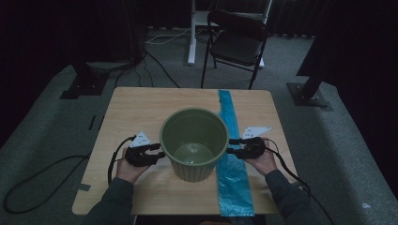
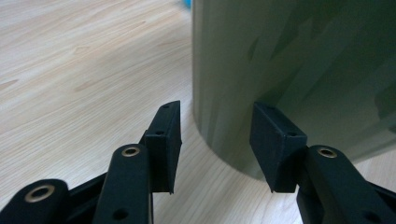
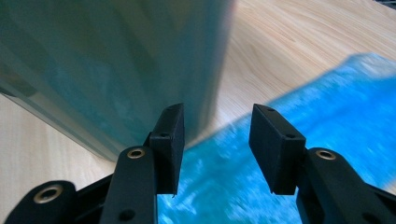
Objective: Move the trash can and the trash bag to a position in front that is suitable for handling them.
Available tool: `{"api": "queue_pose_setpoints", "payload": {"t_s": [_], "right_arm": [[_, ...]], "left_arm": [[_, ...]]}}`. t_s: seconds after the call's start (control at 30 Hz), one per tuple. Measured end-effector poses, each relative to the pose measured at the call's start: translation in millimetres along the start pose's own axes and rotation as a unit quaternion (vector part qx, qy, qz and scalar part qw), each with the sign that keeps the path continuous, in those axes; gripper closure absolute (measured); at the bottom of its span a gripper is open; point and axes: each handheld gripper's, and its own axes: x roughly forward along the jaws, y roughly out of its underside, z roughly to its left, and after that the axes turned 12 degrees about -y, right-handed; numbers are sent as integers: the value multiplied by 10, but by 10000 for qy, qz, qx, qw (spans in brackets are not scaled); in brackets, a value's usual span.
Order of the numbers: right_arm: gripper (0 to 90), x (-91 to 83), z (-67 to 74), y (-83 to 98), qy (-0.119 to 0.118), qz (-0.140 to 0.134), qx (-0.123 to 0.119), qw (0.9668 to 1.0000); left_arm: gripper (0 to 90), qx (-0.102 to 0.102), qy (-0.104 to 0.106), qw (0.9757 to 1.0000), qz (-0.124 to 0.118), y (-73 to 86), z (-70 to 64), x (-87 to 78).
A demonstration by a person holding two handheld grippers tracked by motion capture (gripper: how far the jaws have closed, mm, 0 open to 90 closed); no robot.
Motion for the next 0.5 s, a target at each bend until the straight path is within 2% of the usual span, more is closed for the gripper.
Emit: {"api": "queue_pose_setpoints", "payload": {"t_s": [0.13, 0.33, 0.43, 0.5], "right_arm": [[559, 59, 25, -35, -44, 73, -69, 9999], [567, 83, -2, -52, -56, 47, -23, 10000], [560, 112, -13, -67, -65, 24, -19, 10000], [545, 114, -35, -75, 28, 41, -2, 10000]], "left_arm": [[543, -22, -105, 9999, -7, -32, 0, 54], [553, -82, -326, 9994, -1, -84, 81, 153], [551, -163, -340, 9993, 19, -75, 125, 173], [545, -186, -419, 9989, 49, -63, 136, 182]]}}
